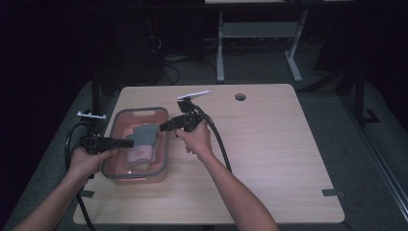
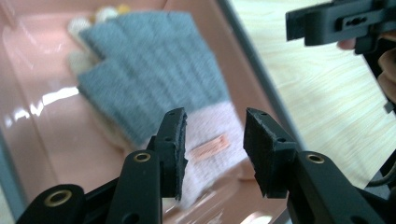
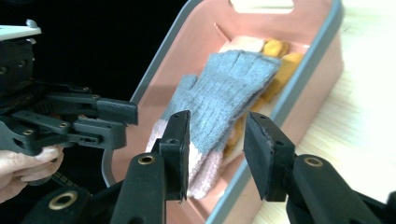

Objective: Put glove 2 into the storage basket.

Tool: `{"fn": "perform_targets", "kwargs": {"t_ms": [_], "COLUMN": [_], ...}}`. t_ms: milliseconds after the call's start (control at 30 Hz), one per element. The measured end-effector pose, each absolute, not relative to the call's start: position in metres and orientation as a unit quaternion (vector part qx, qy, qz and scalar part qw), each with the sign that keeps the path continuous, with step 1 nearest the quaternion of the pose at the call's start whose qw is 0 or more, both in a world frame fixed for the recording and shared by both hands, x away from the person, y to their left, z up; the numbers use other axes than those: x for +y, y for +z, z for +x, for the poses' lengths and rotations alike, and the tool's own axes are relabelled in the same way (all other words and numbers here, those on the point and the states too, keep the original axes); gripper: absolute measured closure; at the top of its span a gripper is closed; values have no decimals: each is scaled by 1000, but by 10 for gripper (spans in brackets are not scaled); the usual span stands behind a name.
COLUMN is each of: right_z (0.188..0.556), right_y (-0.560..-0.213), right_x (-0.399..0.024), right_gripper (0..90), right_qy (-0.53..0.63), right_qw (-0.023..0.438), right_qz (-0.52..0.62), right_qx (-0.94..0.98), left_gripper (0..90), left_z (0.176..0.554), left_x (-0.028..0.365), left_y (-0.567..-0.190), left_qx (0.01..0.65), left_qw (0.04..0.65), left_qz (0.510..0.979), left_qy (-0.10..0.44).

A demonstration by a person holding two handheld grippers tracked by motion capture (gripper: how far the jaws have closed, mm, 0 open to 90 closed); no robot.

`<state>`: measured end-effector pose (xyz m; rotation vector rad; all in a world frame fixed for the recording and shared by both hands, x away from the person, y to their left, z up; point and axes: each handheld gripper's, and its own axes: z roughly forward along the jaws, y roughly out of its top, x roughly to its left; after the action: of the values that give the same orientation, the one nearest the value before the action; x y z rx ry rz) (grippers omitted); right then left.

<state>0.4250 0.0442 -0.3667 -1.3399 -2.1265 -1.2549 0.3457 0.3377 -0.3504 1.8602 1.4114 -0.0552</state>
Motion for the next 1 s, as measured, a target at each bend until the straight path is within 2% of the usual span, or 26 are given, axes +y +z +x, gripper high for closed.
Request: {"fn": "perform_targets", "kwargs": {"t_ms": [1000], "right_z": [417], "right_y": [-360], "right_x": [-38], "right_gripper": [515], "right_qy": [-458], "right_qw": [141], "right_qz": [-497], "right_qx": [-723], "left_gripper": [393], "left_z": [353], "left_x": [280], "left_y": [-340], "left_qx": [501], "left_qw": [430], "left_qz": [750], "left_qy": [-48]}}
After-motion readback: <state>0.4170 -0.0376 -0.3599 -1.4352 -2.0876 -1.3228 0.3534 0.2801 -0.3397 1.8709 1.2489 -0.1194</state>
